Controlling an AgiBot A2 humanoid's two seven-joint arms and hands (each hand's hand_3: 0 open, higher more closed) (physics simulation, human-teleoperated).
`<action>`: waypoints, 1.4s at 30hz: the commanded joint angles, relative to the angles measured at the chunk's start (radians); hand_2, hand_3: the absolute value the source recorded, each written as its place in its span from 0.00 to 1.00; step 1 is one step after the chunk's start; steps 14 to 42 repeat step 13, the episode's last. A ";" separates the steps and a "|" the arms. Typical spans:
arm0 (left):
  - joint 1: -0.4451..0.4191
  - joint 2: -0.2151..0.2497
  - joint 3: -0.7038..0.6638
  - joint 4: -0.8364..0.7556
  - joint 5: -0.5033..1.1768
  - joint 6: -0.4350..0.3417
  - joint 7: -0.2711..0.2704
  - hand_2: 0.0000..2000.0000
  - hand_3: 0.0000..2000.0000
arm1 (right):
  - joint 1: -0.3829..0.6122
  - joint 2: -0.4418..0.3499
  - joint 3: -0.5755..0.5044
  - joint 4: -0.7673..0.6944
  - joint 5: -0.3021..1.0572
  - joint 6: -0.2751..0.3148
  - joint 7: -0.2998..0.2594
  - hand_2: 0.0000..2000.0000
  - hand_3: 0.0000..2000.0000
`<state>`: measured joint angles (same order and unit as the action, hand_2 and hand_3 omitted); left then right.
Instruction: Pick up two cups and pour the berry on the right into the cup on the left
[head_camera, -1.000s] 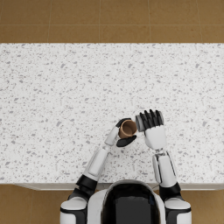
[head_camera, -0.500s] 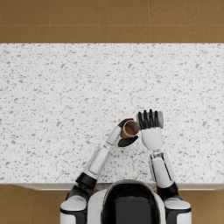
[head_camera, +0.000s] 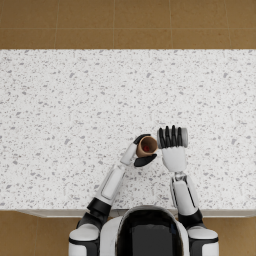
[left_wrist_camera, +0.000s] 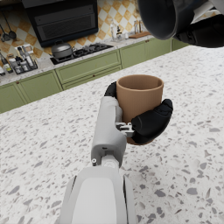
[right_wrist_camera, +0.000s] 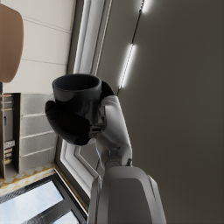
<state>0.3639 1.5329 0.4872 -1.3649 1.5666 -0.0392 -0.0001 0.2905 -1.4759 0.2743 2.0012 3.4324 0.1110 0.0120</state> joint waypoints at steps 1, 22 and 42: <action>-0.003 -0.001 -0.002 -0.004 0.000 0.000 0.000 1.00 0.64 | -0.002 0.000 -0.001 0.001 0.000 0.000 0.000 1.00 0.64; -0.008 -0.002 -0.007 -0.014 0.000 -0.001 0.000 1.00 0.64 | -0.006 0.001 -0.004 0.003 0.000 0.000 0.000 1.00 0.64; -0.008 -0.002 -0.007 -0.014 0.000 -0.001 0.000 1.00 0.64 | -0.006 0.001 -0.004 0.003 0.000 0.000 0.000 1.00 0.64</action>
